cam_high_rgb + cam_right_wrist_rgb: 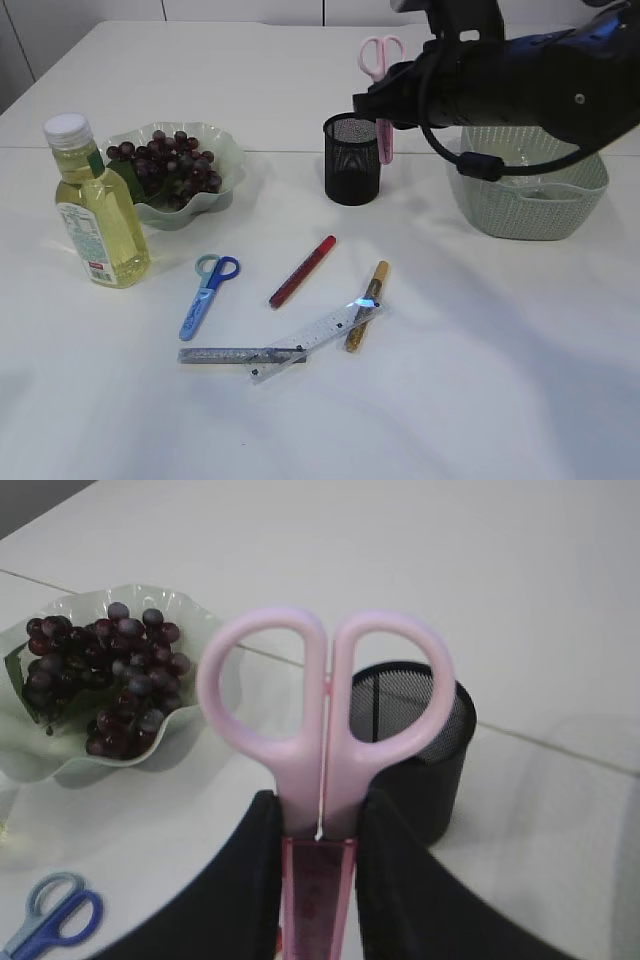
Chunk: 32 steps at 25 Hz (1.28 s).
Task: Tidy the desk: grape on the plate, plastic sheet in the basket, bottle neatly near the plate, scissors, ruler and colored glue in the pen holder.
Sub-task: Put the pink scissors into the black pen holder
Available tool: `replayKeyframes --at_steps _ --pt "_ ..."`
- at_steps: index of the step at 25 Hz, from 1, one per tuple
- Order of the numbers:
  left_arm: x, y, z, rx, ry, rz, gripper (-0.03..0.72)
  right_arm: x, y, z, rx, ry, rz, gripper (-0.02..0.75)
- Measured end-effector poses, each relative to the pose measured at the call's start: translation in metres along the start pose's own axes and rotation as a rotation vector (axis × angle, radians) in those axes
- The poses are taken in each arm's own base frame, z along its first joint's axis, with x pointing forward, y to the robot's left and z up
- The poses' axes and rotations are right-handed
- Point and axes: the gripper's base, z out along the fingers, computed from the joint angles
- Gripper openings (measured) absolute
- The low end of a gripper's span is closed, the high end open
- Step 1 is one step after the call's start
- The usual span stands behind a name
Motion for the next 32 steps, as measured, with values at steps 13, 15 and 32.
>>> replayKeyframes --at_steps 13,15,32 --pt "0.0 0.003 0.0 -0.038 0.004 0.023 0.443 -0.023 -0.021 0.073 0.03 -0.116 -0.103 0.172" --pt "0.0 0.004 0.0 -0.046 0.005 0.028 0.443 -0.025 -0.024 0.082 0.032 -0.145 -0.107 0.172" --pt "0.0 0.006 0.0 -0.063 0.006 0.038 0.443 -0.007 -0.047 0.14 0.065 -0.217 -0.181 0.172"
